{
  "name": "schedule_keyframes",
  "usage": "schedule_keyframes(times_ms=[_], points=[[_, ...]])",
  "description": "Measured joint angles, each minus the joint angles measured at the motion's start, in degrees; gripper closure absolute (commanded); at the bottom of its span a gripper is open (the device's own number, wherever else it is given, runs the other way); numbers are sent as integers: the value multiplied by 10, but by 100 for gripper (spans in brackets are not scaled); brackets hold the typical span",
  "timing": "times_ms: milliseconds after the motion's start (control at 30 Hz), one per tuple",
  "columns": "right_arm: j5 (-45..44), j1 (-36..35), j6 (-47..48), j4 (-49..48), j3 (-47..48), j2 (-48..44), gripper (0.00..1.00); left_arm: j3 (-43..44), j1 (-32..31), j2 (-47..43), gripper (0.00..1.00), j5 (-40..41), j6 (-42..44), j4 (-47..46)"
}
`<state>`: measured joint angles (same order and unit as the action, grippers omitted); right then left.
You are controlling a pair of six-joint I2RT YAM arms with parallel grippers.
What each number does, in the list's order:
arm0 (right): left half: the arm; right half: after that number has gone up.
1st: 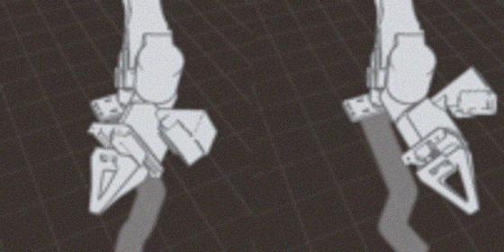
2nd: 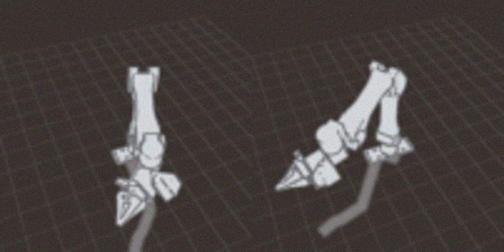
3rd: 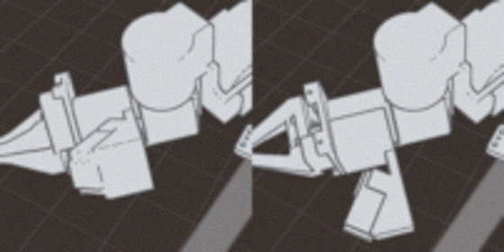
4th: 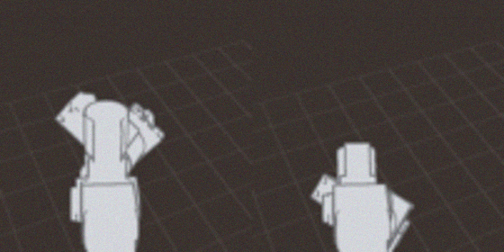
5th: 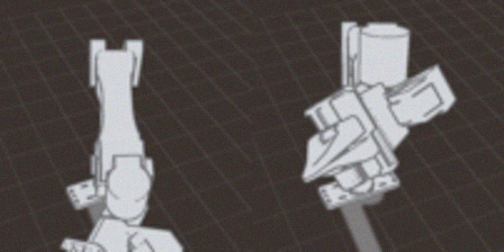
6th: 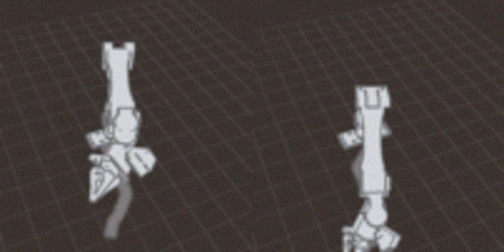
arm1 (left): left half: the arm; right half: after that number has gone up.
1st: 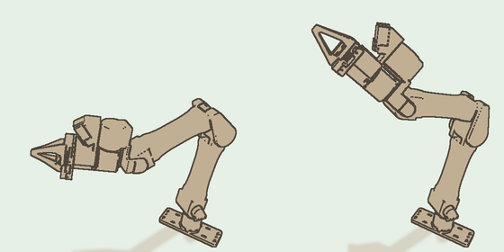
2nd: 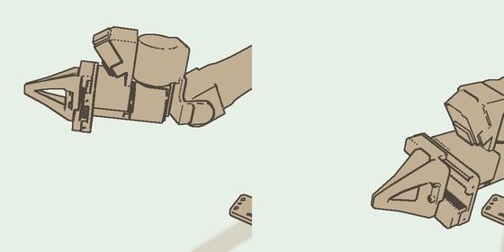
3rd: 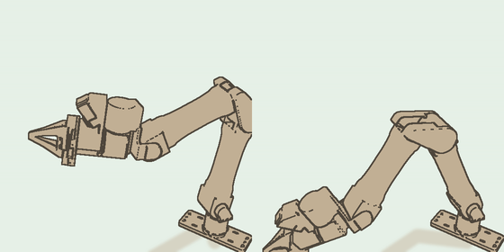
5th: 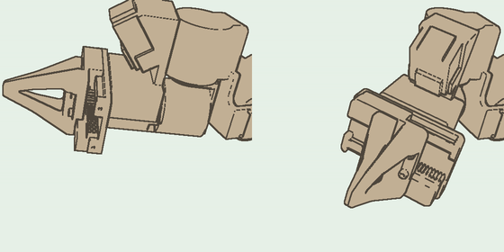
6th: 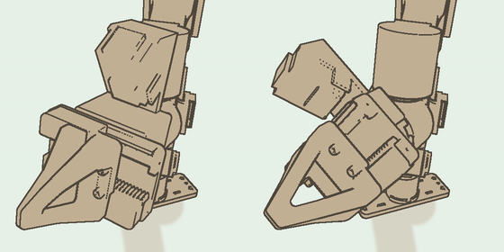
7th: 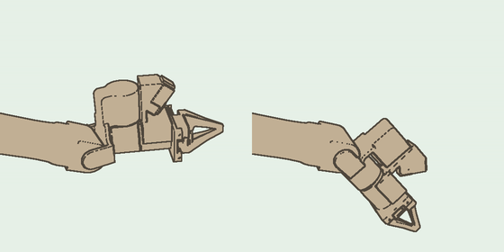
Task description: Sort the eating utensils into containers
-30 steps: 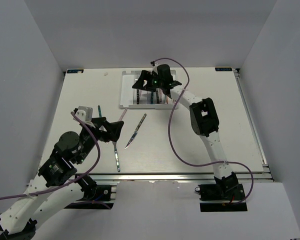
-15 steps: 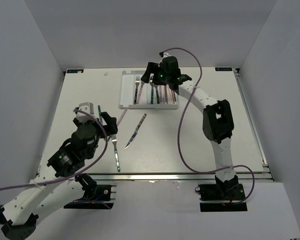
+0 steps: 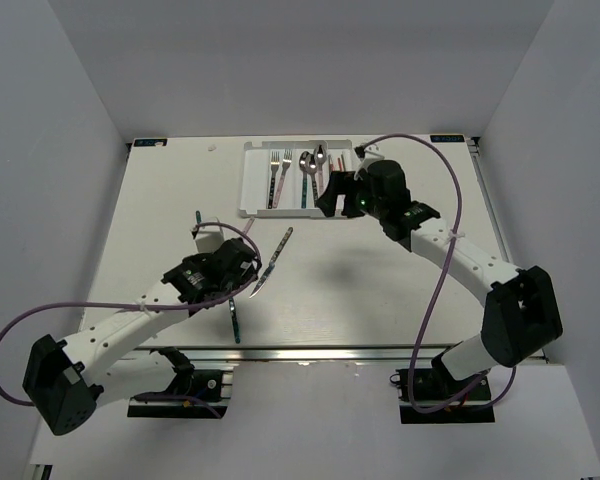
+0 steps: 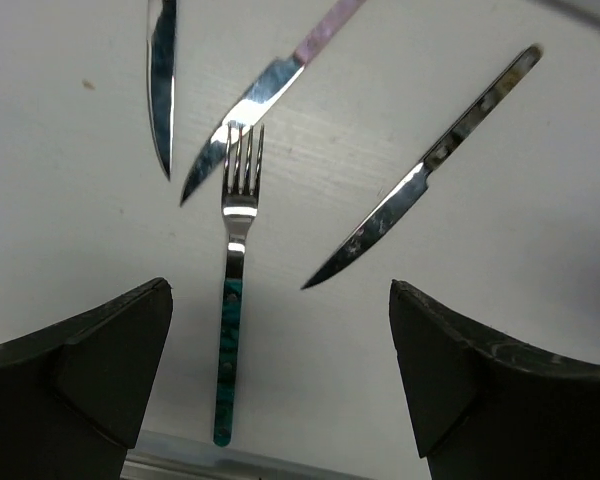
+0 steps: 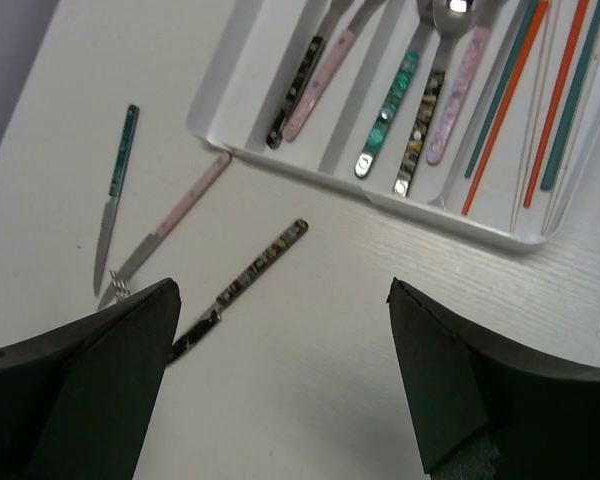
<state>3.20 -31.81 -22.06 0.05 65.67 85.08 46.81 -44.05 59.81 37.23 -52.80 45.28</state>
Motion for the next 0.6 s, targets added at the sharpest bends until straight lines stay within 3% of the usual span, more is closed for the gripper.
schedule_keyframes(times_ms=[100,167,333,467,600], points=[[2,1,1,20,-36,-10,13,-44,0,8,8,-38,-29,-7],[4,0,1,34,-58,-21,15,-80,0,3,18,-63,-44,-13],[33,-1,0,42,-116,-64,21,-162,0,-14,26,-112,-73,-43],[50,-1,0,41,-121,-78,22,-195,0,13,35,-137,-85,-72],[62,-1,1,40,-121,-89,24,-203,0,24,50,-141,-92,-107]])
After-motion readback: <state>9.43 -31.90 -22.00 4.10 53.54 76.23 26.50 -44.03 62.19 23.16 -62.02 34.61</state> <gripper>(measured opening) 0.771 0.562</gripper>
